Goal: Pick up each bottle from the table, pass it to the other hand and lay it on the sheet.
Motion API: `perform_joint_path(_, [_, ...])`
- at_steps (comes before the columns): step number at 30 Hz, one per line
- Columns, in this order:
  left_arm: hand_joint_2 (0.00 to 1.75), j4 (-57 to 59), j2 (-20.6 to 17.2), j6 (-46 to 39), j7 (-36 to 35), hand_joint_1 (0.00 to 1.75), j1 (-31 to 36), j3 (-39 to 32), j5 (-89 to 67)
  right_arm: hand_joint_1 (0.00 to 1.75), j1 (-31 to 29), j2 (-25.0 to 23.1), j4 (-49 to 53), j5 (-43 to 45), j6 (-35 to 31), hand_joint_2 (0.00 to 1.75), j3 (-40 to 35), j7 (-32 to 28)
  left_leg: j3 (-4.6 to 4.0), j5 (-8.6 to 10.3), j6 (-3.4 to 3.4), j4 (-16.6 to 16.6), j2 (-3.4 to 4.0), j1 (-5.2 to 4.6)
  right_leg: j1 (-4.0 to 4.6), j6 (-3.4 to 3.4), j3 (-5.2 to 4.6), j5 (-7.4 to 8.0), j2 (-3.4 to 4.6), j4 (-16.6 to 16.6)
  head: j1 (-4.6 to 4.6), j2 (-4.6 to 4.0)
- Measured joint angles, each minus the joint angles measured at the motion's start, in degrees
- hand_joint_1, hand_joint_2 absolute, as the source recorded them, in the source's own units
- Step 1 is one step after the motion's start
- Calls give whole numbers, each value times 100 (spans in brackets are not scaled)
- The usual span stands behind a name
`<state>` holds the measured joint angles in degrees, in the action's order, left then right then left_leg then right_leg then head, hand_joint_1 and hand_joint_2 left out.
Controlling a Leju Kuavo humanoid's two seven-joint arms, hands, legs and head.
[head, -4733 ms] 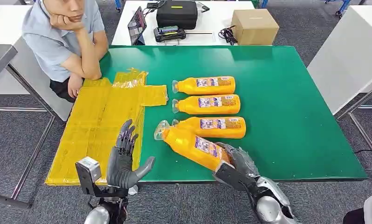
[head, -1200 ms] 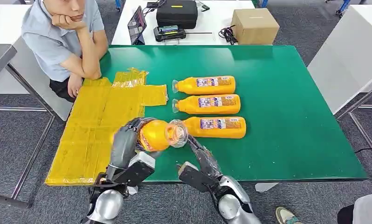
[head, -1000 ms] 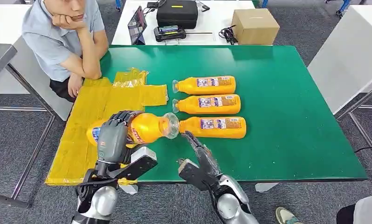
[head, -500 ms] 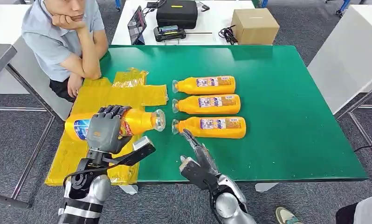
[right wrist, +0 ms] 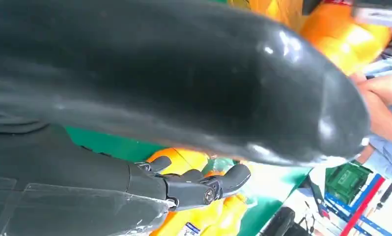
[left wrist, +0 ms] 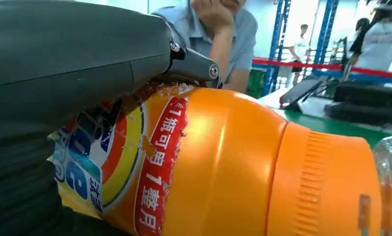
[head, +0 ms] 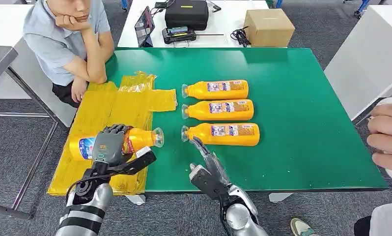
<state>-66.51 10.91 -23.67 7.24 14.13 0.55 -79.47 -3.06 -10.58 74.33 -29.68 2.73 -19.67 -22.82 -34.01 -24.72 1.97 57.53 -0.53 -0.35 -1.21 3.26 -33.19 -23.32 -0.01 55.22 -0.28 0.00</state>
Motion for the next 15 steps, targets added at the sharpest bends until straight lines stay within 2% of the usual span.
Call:
perform_joint_path(1, [175,66,-11,-37,-22,161,16,-11,-51,0,0,0,-11,7,0,0,2,0,0,0,0,0,0,0,0,0,0,0,0,0,0,0])
perform_joint_path(2, [175,127,-22,-59,-51,175,35,-18,-103,0,0,0,-20,7,4,0,4,0,0,0,0,0,0,0,0,0,0,0,0,0,0,0])
perform_joint_path(3, [175,208,-35,-97,-88,175,58,-18,-186,0,-1,0,-31,20,15,175,4,0,0,0,0,0,0,0,0,0,0,0,0,0,0,0])
perform_joint_path(13, [175,1061,-109,-31,-147,173,341,-29,-348,0,-66,0,-173,109,66,175,4,-42,0,0,0,0,0,0,0,0,0,0,0,0,0,0])
perform_joint_path(14, [175,1137,-118,-22,-131,161,369,-28,-341,0,-79,0,-188,125,68,175,4,-48,0,0,0,0,0,0,0,0,0,0,0,0,0,0])
perform_joint_path(15, [175,1211,-123,-11,-121,157,403,-29,-343,0,-90,0,-203,133,70,175,7,-57,0,0,0,0,-1,0,0,0,0,0,0,0,2,0])
